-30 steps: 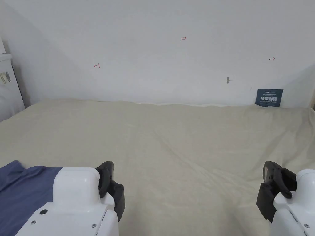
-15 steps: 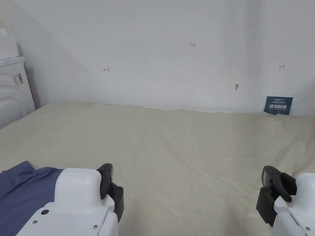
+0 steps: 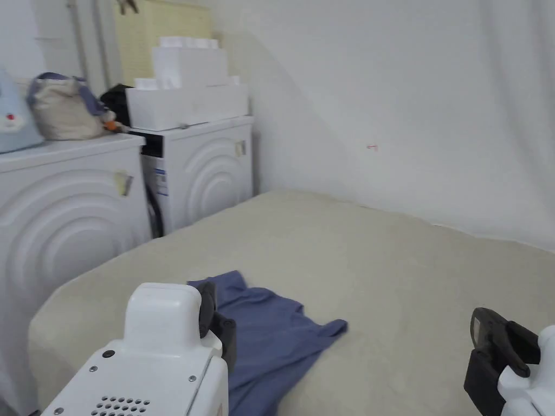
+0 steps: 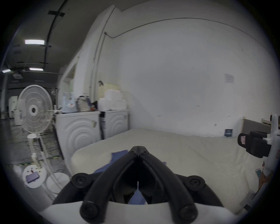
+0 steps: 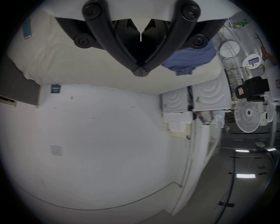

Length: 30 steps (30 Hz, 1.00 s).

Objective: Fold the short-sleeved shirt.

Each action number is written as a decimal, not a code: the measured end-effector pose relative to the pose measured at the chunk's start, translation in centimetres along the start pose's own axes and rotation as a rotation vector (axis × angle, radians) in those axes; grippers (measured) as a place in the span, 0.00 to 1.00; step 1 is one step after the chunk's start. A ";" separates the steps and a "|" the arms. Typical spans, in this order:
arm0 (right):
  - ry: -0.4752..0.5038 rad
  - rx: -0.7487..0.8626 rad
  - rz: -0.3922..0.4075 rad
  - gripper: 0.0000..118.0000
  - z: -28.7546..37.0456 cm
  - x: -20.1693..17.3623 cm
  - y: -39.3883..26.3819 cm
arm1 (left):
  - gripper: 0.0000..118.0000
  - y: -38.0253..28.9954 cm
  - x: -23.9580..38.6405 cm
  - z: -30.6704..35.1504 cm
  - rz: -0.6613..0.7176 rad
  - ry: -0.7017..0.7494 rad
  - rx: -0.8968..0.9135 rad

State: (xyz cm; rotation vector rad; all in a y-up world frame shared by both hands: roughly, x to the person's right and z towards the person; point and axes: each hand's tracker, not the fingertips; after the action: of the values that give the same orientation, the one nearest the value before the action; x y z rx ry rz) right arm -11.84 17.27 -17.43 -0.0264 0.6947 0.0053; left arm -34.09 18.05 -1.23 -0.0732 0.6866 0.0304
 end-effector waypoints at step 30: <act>0.128 -0.363 0.050 0.00 -13.8 -4.4 -10.3 | 0.78 -18.0 -2.4 -25.3 -0.009 -0.226 -0.589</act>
State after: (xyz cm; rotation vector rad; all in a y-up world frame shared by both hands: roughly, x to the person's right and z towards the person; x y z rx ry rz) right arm -23.92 6.60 -24.98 -0.3599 0.8147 0.1795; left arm -51.00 -1.91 -18.20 -0.6299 0.4327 0.2289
